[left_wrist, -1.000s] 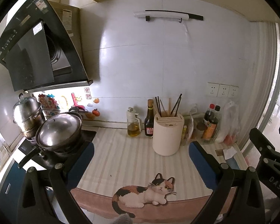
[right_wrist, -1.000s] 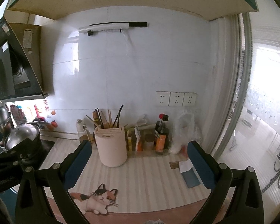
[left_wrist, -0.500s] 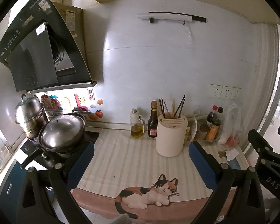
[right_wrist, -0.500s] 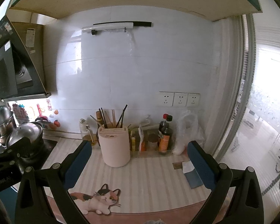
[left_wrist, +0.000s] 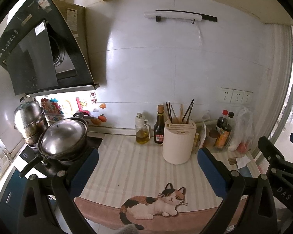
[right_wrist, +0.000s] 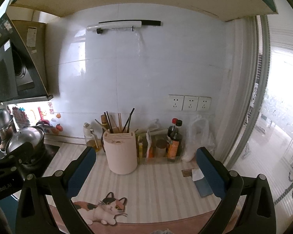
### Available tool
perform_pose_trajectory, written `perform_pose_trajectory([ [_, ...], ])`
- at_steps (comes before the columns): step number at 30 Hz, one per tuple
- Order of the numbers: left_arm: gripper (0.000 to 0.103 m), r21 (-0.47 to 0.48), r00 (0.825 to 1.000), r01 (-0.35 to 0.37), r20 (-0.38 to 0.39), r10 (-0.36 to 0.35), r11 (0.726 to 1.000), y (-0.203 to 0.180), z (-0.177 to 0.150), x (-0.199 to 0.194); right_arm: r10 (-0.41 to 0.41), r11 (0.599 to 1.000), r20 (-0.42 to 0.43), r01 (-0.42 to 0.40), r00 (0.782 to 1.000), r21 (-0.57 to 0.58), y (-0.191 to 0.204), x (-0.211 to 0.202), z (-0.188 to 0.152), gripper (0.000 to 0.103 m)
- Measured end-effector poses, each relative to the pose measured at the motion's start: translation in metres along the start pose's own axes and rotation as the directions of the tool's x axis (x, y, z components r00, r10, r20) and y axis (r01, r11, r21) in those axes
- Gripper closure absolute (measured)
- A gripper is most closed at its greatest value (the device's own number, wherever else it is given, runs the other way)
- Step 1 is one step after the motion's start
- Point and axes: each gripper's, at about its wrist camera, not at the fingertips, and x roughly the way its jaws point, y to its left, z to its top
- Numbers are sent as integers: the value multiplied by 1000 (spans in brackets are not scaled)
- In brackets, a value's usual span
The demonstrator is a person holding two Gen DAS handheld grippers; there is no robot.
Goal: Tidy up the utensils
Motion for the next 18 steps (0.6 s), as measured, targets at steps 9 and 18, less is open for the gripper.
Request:
perform_pose_trajectory([
  [9,0,0,1000,3,-3,-3,1000,-1,1,5,1,1000,-11,-1,1000,3,-3,9,0,0],
  [18,0,0,1000,7,-6,-7,1000,0,2,7,-2,1000,-17,2,1000,2,-4,13,1,0],
])
